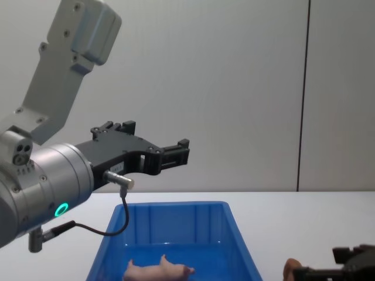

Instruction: Pick up the two dolls from the table and place them into the box.

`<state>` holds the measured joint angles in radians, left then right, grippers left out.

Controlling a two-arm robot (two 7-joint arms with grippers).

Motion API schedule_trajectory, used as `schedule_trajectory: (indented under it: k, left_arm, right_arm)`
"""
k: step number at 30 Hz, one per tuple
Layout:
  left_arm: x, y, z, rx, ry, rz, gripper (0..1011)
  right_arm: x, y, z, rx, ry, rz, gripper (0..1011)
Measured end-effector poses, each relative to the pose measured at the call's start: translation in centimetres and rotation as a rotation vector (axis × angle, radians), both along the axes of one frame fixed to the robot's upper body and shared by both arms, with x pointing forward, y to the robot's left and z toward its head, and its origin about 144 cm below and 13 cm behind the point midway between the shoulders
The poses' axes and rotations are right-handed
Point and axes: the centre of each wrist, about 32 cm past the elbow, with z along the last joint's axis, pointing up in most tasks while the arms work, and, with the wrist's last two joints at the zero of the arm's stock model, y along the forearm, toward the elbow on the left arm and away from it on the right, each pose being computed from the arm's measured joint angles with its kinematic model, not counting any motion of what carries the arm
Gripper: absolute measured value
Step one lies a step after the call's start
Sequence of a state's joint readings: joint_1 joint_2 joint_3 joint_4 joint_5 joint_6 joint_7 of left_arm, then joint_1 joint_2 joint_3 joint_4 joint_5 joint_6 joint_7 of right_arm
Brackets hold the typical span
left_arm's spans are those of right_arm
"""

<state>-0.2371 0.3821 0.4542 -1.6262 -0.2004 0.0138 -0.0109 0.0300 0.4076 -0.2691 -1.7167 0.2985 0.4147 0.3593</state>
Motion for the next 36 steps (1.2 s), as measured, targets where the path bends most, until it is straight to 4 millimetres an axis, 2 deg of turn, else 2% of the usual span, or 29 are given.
schedule_trajectory:
  k: [7, 8, 11, 12, 18, 21, 36]
  left_arm:
    - [0.0, 0.0, 0.0, 0.0, 0.0, 0.0, 1002]
    - [0.0, 0.0, 0.0, 0.0, 0.0, 0.0, 1002]
    - [0.0, 0.0, 0.0, 0.0, 0.0, 0.0, 1001]
    - [0.0, 0.0, 0.0, 0.0, 0.0, 0.0, 1001]
    - [0.0, 0.0, 0.0, 0.0, 0.0, 0.0, 1001]
    - [0.0, 0.0, 0.0, 0.0, 0.0, 0.0, 1001]
    - [0.0, 0.0, 0.0, 0.0, 0.0, 0.0, 1001]
  right_arm:
    - [0.1, 0.1, -0.7, -0.017, 0.029, -0.009, 805]
    - [0.1, 0.1, -0.9, -0.019, 0.034, -0.009, 755]
    - [0.1, 0.2, -1.0, -0.023, 0.041, -0.008, 704]
    - [0.1, 0.3, -1.1, -0.025, 0.044, -0.008, 634]
    - [0.1, 0.5, -1.3, -0.034, 0.046, -0.007, 460]
    - [0.0, 0.6, -1.3, -0.04, 0.037, -0.008, 426]
    - [-0.6, 1.5, 0.4, -0.041, -0.119, -0.026, 426]
